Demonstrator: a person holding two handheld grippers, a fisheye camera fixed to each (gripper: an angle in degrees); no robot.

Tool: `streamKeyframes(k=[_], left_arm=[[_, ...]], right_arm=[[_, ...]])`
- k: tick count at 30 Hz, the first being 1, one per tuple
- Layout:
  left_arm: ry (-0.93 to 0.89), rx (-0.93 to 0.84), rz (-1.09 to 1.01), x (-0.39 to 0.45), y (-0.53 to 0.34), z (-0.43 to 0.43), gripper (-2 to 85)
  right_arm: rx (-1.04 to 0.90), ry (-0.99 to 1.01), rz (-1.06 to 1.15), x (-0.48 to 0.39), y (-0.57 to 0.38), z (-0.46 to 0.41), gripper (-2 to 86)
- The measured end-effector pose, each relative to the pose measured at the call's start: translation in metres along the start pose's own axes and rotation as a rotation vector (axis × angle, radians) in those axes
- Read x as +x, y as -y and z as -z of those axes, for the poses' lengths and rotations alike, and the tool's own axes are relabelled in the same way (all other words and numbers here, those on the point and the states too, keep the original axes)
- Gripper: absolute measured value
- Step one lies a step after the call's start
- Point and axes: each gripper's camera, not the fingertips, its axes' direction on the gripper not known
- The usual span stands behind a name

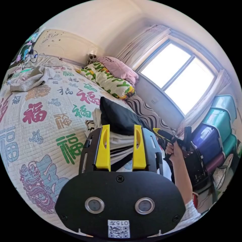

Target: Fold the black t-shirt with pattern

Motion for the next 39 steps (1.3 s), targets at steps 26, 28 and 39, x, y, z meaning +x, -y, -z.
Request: streamKeyframes(k=[26,28,39], left_arm=[[-0.280,0.143,-0.314,0.110,-0.228,0.402,4.8],[-0.219,0.126,-0.300,0.103,-0.260,0.430,5.1],[0.152,-0.066,-0.261,0.076,-0.355,0.483,16.2]], right_arm=[[0.181,0.807,0.502,-0.178,-0.257,0.175,0.9],[0.138,0.839,0.503,-0.194,-0.279,0.158,0.9],[-0.135,0.924,0.337,-0.226,-0.333,0.047,0.9]])
